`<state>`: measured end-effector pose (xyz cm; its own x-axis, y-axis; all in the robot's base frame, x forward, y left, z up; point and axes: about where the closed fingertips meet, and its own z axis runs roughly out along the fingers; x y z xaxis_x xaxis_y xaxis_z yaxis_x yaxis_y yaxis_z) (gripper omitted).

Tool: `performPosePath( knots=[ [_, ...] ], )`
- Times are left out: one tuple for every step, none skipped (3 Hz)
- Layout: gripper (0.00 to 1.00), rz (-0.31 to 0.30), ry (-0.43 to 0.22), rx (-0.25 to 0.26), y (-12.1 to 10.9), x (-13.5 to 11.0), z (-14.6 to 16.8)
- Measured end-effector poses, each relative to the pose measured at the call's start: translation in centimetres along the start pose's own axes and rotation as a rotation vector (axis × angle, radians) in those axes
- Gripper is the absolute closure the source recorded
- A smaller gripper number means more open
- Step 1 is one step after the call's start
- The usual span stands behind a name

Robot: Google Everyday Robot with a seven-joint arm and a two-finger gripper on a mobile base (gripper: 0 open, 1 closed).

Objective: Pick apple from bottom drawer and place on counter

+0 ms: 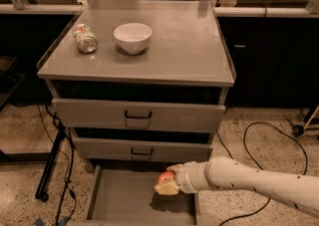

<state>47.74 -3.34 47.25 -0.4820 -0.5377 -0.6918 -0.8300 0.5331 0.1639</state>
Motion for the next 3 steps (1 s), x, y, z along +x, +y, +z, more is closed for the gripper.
performPosePath(
  knots=[
    [1.0, -0.001, -0.002, 0.003, -0.1, -0.2, -0.2],
    [1.0, -0.006, -0.025, 0.027, -1.1, -1.8, -2.1],
    [1.0, -0.021, -0.048, 0.085, -1.7, -3.9, -5.3]
  ],
)
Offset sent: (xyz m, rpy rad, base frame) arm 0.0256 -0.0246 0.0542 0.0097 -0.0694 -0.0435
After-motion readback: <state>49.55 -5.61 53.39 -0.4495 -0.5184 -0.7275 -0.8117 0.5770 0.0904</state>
